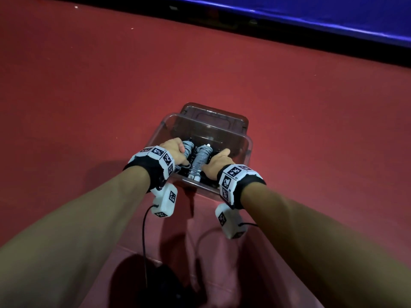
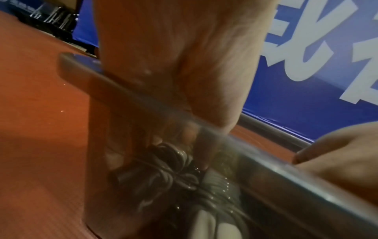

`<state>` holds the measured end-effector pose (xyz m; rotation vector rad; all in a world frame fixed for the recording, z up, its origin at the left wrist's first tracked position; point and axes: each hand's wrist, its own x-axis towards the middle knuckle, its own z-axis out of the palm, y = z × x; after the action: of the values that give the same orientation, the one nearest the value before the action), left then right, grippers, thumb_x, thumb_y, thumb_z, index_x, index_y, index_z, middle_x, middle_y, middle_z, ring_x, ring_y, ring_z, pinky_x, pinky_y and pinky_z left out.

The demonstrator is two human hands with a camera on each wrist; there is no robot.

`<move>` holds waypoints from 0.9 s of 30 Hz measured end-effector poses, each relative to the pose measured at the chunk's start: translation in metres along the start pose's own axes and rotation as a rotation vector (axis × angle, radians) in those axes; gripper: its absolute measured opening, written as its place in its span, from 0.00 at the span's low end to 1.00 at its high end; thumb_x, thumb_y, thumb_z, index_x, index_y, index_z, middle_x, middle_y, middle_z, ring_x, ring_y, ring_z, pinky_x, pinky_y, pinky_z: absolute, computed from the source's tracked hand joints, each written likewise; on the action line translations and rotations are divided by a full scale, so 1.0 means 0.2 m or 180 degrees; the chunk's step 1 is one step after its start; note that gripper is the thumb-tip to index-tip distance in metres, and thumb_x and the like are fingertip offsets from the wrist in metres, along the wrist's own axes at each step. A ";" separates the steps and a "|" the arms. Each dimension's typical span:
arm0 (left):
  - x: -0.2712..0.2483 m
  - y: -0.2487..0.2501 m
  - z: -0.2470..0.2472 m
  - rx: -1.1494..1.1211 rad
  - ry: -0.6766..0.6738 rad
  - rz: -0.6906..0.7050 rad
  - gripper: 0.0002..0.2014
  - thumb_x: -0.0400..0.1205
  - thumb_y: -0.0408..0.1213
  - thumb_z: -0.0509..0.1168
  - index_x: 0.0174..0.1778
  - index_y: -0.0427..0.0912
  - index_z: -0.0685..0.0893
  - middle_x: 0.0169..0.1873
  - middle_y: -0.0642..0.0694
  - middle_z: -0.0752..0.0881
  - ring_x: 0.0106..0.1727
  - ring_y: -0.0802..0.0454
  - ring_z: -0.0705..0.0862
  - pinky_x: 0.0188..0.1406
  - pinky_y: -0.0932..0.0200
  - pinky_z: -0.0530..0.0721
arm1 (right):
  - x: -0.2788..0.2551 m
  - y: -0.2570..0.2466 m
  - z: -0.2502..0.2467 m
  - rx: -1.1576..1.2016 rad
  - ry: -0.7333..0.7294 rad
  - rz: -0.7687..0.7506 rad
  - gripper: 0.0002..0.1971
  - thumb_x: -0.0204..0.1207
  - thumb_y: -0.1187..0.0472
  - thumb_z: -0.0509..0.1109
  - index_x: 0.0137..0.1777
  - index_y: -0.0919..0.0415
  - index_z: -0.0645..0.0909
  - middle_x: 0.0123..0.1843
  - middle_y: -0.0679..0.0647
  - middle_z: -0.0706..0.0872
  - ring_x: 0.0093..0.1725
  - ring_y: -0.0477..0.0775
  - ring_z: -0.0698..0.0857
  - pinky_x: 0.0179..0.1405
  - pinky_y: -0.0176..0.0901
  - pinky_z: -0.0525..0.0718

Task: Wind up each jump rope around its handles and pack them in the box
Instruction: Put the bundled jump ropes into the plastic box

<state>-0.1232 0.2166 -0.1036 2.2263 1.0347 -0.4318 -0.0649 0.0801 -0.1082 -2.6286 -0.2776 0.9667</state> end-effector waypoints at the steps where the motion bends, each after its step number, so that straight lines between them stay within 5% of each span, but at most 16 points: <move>1: 0.02 -0.01 0.00 -0.0091 0.0013 -0.0006 0.17 0.75 0.38 0.82 0.51 0.47 0.81 0.48 0.49 0.81 0.48 0.48 0.81 0.41 0.58 0.75 | 0.00 0.00 -0.01 0.0006 0.0002 0.0039 0.29 0.84 0.58 0.70 0.75 0.67 0.58 0.67 0.63 0.82 0.62 0.62 0.86 0.50 0.52 0.82; 3: 0.01 -0.02 -0.01 -0.0223 0.0068 0.0070 0.17 0.74 0.37 0.82 0.52 0.45 0.82 0.43 0.53 0.79 0.42 0.54 0.79 0.31 0.58 0.73 | 0.00 0.00 -0.02 0.0012 0.0045 0.0046 0.34 0.84 0.57 0.71 0.79 0.67 0.55 0.67 0.62 0.84 0.62 0.62 0.87 0.48 0.53 0.81; 5: 0.01 -0.03 -0.02 -0.0326 0.0125 0.0085 0.18 0.73 0.36 0.83 0.52 0.44 0.81 0.41 0.55 0.77 0.38 0.56 0.77 0.28 0.59 0.72 | 0.01 0.01 0.00 -0.0001 0.0095 -0.0066 0.35 0.83 0.55 0.72 0.80 0.66 0.56 0.70 0.65 0.82 0.66 0.66 0.84 0.57 0.56 0.82; 7: 0.02 -0.04 -0.01 -0.0307 0.0213 0.0039 0.21 0.71 0.38 0.84 0.51 0.45 0.80 0.43 0.53 0.79 0.43 0.52 0.79 0.34 0.57 0.74 | 0.01 0.04 0.03 -0.0122 0.0039 -0.0296 0.38 0.83 0.54 0.71 0.84 0.68 0.55 0.76 0.69 0.76 0.73 0.69 0.79 0.68 0.58 0.78; 11: 0.00 -0.02 0.04 0.0120 0.0224 -0.0051 0.25 0.70 0.42 0.84 0.49 0.48 0.72 0.46 0.45 0.85 0.44 0.45 0.81 0.44 0.52 0.78 | 0.00 0.05 0.06 -0.0446 0.0130 -0.0349 0.24 0.84 0.57 0.70 0.72 0.62 0.62 0.62 0.61 0.83 0.56 0.62 0.83 0.49 0.54 0.79; 15: -0.04 0.11 0.00 0.0629 0.0575 -0.0118 0.16 0.78 0.45 0.74 0.57 0.43 0.81 0.52 0.41 0.87 0.51 0.40 0.85 0.49 0.50 0.83 | -0.07 0.05 -0.05 -0.0778 0.0124 -0.0762 0.28 0.83 0.50 0.70 0.75 0.66 0.69 0.71 0.65 0.79 0.71 0.67 0.80 0.64 0.55 0.82; 18: -0.06 0.24 -0.08 0.0642 0.1144 0.0215 0.07 0.81 0.44 0.69 0.49 0.46 0.87 0.44 0.45 0.89 0.44 0.41 0.85 0.44 0.52 0.80 | -0.07 0.01 -0.29 -0.0473 0.0429 -0.1370 0.13 0.80 0.51 0.70 0.55 0.61 0.82 0.52 0.60 0.87 0.51 0.64 0.88 0.46 0.47 0.86; 21: 0.00 0.39 -0.12 -0.0622 0.0917 0.0722 0.05 0.77 0.48 0.73 0.39 0.52 0.86 0.35 0.53 0.88 0.45 0.41 0.90 0.50 0.49 0.89 | 0.05 0.02 -0.51 0.0394 0.0934 -0.1649 0.10 0.76 0.50 0.69 0.44 0.54 0.86 0.45 0.54 0.92 0.47 0.59 0.89 0.50 0.46 0.88; 24: 0.04 0.49 -0.13 -0.0995 0.0769 0.1057 0.04 0.80 0.48 0.72 0.43 0.54 0.85 0.38 0.55 0.87 0.47 0.49 0.88 0.58 0.46 0.89 | 0.24 0.12 -0.64 0.1138 0.1259 -0.1336 0.09 0.78 0.52 0.68 0.45 0.52 0.88 0.46 0.51 0.92 0.50 0.55 0.88 0.54 0.43 0.84; 27: 0.12 0.52 -0.12 -0.0718 0.0923 0.1191 0.02 0.84 0.45 0.70 0.50 0.56 0.84 0.46 0.57 0.86 0.54 0.51 0.85 0.62 0.50 0.83 | 0.47 0.25 -0.63 0.1502 0.0962 -0.0663 0.06 0.78 0.55 0.71 0.42 0.55 0.85 0.47 0.57 0.92 0.52 0.62 0.90 0.57 0.51 0.87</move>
<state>-0.0268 0.1943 -0.0556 2.2470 0.7354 0.1677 0.0924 0.0315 -0.0920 -2.2148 -0.2120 0.4828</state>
